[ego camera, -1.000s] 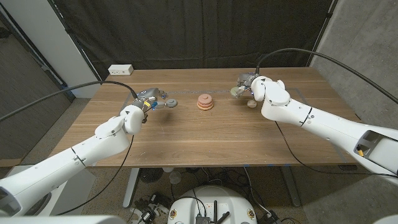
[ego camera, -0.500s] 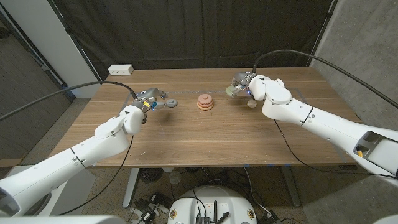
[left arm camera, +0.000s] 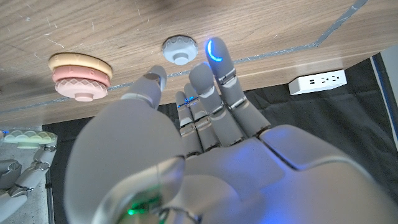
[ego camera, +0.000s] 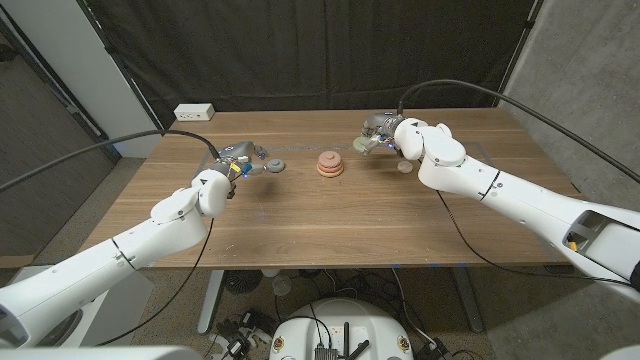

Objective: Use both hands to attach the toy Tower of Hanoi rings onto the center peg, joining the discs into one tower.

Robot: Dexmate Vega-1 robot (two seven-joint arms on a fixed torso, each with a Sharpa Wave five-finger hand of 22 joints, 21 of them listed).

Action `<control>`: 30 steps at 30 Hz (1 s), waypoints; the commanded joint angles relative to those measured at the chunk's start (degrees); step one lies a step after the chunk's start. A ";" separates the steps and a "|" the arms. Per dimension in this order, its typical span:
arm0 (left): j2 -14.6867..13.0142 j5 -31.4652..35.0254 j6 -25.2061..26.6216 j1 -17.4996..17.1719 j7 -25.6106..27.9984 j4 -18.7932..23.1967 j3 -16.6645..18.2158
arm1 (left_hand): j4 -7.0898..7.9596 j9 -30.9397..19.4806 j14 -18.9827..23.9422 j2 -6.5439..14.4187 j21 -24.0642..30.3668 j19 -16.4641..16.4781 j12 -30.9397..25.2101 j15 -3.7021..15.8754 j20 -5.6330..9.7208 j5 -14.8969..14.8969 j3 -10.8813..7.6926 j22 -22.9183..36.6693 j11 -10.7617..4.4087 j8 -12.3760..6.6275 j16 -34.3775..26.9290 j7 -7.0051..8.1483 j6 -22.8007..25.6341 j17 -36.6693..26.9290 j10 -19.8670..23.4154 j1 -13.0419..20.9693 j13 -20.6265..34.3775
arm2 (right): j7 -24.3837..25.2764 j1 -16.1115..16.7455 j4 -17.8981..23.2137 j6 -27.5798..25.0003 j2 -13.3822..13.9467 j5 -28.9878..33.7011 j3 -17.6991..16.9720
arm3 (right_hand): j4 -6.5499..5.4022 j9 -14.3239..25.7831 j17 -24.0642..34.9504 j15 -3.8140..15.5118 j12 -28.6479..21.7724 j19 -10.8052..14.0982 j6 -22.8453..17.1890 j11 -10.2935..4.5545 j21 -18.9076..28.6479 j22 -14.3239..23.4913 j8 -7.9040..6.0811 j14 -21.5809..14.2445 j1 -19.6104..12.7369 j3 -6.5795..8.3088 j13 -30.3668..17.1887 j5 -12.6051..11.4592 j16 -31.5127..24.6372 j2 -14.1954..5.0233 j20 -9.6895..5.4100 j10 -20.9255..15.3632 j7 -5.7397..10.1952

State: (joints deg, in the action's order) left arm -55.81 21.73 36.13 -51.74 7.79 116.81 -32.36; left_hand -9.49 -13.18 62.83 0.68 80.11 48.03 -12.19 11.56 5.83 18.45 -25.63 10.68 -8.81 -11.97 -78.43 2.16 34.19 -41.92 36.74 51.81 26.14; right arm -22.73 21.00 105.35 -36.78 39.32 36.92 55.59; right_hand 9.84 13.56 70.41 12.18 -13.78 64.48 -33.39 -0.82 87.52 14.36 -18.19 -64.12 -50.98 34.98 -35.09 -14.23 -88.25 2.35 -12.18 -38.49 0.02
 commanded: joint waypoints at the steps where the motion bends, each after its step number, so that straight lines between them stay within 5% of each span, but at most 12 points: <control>1: -0.04 -0.12 -0.24 -0.33 0.44 0.21 0.22 | -0.01 -0.27 0.38 -0.19 0.24 -0.06 0.13 0.95 6.13 0.19 -0.32 0.03 -0.13 0.19 -0.13 -0.08 0.34 0.05 0.30 -0.39 0.07 | -1.50 -0.56 -0.13 3.50 -1.88 2.26 -0.08 | -0.22 0.28 0.14 0.28 -0.17 0.57 -8.73 -9.84 -0.16 0.05 -4.70 -0.54 -1.59 0.74 -2.78 -0.30 -0.49 -2.70 -0.47 -10.42 7.46; 30: -0.04 -0.65 -0.91 -0.82 1.04 -0.07 0.52 | -0.03 -0.29 0.61 -0.27 0.33 -0.09 0.02 0.95 6.13 0.15 -0.65 0.03 -0.25 0.17 -0.43 -0.02 0.52 -0.05 0.65 -0.44 0.24 | -3.64 -4.51 -8.00 10.26 -8.53 2.58 1.27 | -0.28 0.23 0.13 0.28 0.12 0.81 -9.54 -9.75 -0.22 -0.03 -5.02 -0.84 -1.74 0.86 -3.33 -0.28 -0.44 -2.84 -0.47 -11.33 7.24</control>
State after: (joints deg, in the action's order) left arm -55.88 21.14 35.57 -52.82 8.92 117.05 -31.73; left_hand -9.63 -13.17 62.94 0.38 80.11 48.03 -12.20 11.45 5.83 18.45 -26.12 10.68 -9.03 -11.97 -78.43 2.16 34.19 -41.65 36.98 51.51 26.18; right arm -25.66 18.11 100.26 -28.61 33.10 39.69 55.93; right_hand 9.84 13.56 70.41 11.98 -13.63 64.70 -33.40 -0.59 87.53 14.37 -18.19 -64.32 -50.98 34.98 -35.10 -14.22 -88.25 2.35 -12.40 -38.92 0.01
